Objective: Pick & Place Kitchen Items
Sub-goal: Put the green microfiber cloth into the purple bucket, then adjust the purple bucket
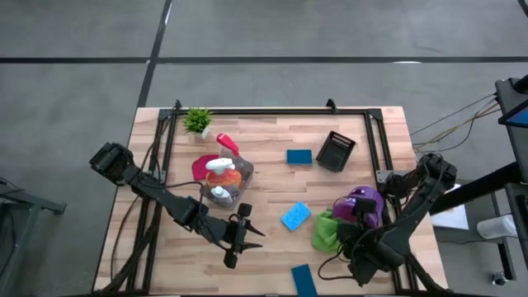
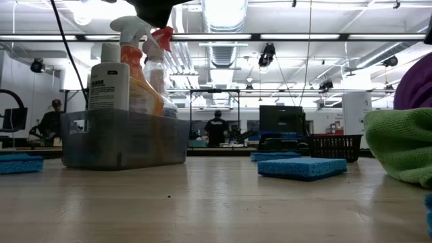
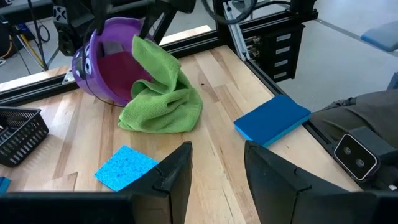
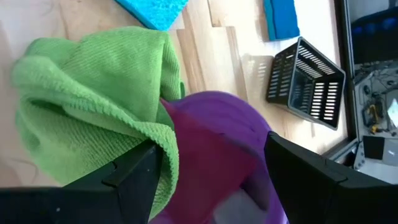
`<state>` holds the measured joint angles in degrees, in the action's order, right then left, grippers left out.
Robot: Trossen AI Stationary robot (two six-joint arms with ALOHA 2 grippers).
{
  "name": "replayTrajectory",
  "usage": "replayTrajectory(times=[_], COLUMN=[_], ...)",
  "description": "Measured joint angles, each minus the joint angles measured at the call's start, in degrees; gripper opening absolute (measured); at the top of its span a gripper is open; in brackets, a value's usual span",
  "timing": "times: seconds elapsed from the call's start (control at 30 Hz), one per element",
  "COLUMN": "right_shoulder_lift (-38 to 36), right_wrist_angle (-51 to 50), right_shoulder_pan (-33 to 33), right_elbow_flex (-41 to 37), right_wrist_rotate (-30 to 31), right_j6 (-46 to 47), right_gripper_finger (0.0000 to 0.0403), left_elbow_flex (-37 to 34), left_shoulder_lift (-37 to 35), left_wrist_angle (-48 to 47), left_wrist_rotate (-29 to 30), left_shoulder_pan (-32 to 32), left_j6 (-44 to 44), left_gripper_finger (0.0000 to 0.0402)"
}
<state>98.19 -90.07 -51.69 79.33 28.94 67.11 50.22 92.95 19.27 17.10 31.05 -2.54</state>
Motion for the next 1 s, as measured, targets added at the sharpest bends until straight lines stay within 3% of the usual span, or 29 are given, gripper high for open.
replayTrajectory(times=[0.33,0.6,0.73,0.93,1.0], right_shoulder_lift=[0.66,-0.76,-0.98,-0.99,-1.0], right_wrist_angle=[0.17,6.29,9.28,12.98,16.19], right_shoulder_pan=[1.8,-0.3,-1.13,-2.61,-3.04], right_elbow_flex=[-0.35,1.66,2.5,2.38,2.07], right_wrist_rotate=[-2.31,-4.56,-4.22,-3.27,-4.56], right_j6=[-1.79,-4.69,-6.18,-8.16,-9.5], right_gripper_finger=[0.0277,0.0268,0.0206,0.004,0.0032], left_elbow_flex=[0.0,0.0,0.0,0.0,0.0], left_shoulder_lift=[0.0,0.0,0.0,0.0,0.0], left_wrist_angle=[-0.07,-0.08,-0.08,-0.09,-0.09], left_wrist_rotate=[0.0,0.0,0.0,-0.02,-0.02], left_shoulder_pan=[0.11,0.15,0.15,0.15,0.15], left_j6=[0.04,0.04,0.06,0.18,0.19], left_gripper_finger=[0.0147,0.0147,0.0147,0.0147,0.0147])
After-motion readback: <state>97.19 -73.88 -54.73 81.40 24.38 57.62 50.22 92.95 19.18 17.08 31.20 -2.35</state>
